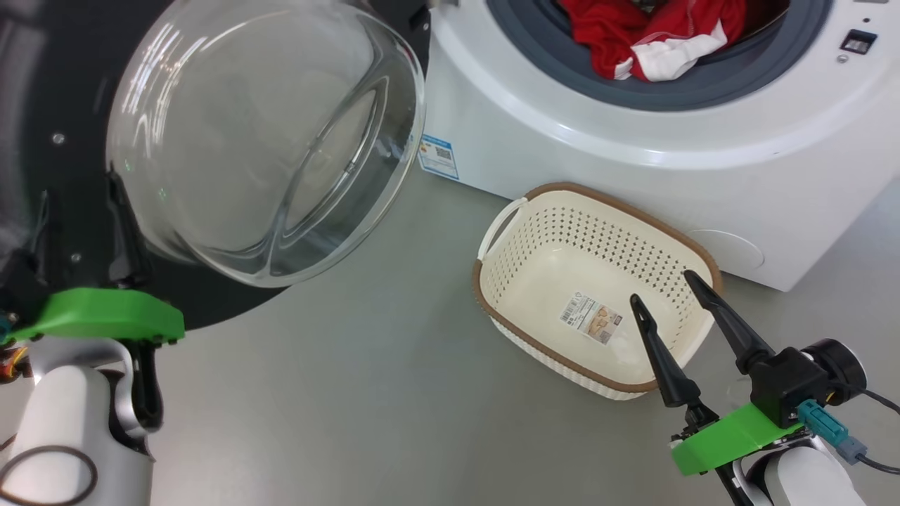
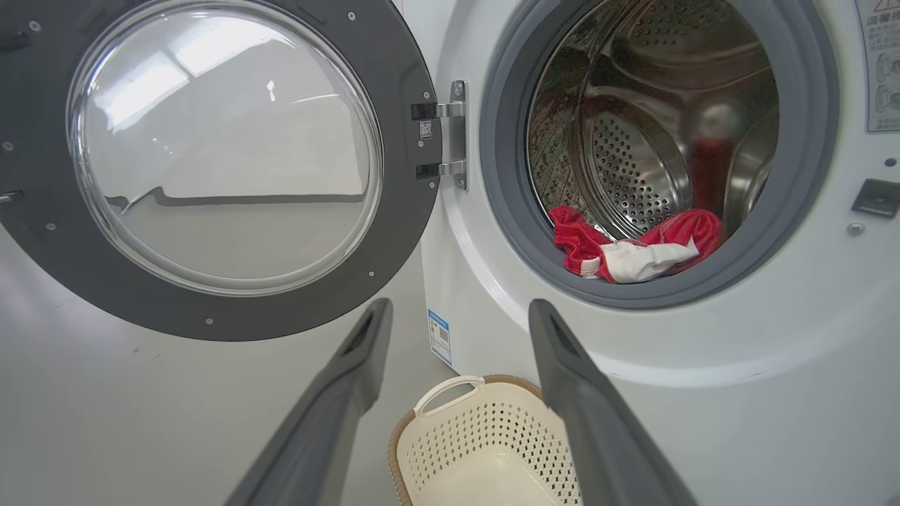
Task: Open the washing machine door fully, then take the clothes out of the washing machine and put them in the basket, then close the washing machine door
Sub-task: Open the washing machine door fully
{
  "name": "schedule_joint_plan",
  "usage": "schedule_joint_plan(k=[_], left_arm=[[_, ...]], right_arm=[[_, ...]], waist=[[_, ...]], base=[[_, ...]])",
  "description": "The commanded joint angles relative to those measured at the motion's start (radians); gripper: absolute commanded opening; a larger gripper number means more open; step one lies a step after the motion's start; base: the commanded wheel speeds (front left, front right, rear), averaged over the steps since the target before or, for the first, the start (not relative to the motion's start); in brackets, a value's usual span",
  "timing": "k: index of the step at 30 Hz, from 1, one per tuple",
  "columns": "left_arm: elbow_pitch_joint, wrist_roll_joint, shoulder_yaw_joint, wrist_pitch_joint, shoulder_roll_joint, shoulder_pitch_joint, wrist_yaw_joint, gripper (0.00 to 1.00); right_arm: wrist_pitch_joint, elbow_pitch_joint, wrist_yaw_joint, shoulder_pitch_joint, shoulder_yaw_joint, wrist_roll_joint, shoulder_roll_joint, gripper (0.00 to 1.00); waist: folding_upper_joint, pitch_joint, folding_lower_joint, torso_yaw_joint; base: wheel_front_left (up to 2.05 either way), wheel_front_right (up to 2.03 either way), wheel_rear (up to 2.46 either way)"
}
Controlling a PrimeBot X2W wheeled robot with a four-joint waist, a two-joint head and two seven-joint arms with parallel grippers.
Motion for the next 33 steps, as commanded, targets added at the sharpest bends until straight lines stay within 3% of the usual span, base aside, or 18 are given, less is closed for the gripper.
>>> schedule_joint_plan(k=[1, 7, 12, 18, 33], left_arm=[[-0.068, 0.007, 0.025, -0.004, 0.044, 0.017, -0.008, 1.0], [-0.308, 0.039, -0.024, 0.037, 0.023, 0.091, 0.017, 1.0], [-0.44, 0.051, -0.07, 0.069, 0.017, 0.141, 0.005, 1.0], [-0.495, 0.057, -0.089, 0.098, 0.019, 0.177, 0.009, 1.0], [-0.485, 0.005, -0.097, 0.077, 0.038, 0.317, -0.043, 1.0]], right_arm=[[-0.006, -0.028, 0.004, -0.03, 0.014, 0.012, 0.005, 1.0], [-0.006, -0.035, 0.004, -0.031, -0.008, 0.012, 0.026, 1.0], [-0.006, -0.042, 0.004, -0.033, -0.044, 0.003, 0.045, 1.0], [-0.006, -0.05, 0.004, -0.04, -0.077, 0.004, 0.062, 1.0], [-0.006, -0.061, 0.004, -0.045, -0.14, -0.011, 0.085, 1.0]], waist=[[0.0, -0.02, 0.0, -0.024], [0.0, -0.048, 0.0, -0.077], [0.0, -0.068, 0.0, -0.139], [0.0, -0.079, 0.0, -0.219], [0.0, -0.106, 0.0, -0.447]], base=[[0.0, 0.0, 0.0], [0.0, 0.0, 0.0], [0.0, 0.0, 0.0], [0.0, 0.0, 0.0], [0.0, 0.0, 0.0]])
